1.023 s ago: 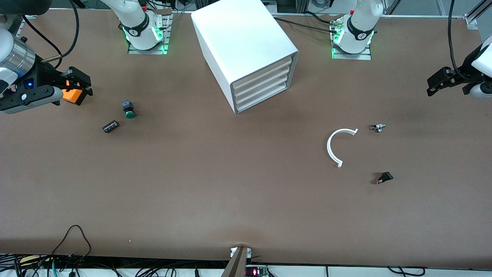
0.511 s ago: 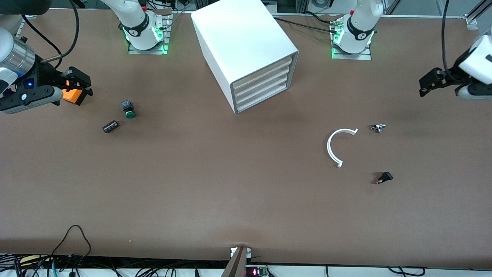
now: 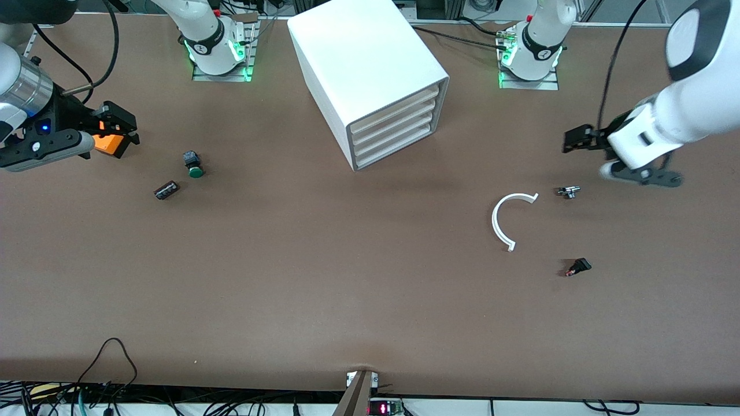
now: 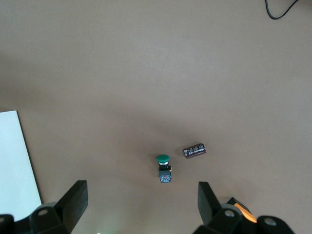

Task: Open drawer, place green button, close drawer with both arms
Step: 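Reach the left gripper toward the white cabinet's drawer handle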

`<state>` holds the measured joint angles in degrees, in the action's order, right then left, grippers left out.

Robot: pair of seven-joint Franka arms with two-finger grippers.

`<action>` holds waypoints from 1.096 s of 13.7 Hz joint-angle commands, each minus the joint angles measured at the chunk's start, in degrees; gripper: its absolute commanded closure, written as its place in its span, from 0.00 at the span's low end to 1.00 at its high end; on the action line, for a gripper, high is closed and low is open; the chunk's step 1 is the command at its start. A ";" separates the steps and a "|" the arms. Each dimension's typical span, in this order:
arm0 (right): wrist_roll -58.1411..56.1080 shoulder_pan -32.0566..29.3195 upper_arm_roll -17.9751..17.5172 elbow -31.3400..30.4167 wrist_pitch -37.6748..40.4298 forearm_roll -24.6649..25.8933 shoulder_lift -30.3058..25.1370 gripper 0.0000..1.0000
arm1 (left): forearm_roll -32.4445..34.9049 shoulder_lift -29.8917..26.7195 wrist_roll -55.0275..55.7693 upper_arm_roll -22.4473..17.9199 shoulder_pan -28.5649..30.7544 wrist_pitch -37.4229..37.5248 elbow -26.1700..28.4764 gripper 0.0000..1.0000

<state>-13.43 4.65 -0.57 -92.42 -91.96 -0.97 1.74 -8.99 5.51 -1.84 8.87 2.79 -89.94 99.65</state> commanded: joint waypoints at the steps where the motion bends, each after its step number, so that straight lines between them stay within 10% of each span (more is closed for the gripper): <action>1: -0.20 0.01 -0.57 1.98 0.55 0.35 0.37 0.00 | -6.54 5.46 -1.94 0.35 0.11 2.31 -0.77 0.00; 15: -1.07 -0.78 -0.13 2.07 -4.71 -1.13 10.99 0.00 | -41.79 34.28 -36.44 5.89 -2.34 1.79 -1.47 0.10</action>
<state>-13.43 4.61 -0.69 -91.85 -96.28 -1.36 9.98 -47.47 35.94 -31.72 14.48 2.07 -88.67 100.12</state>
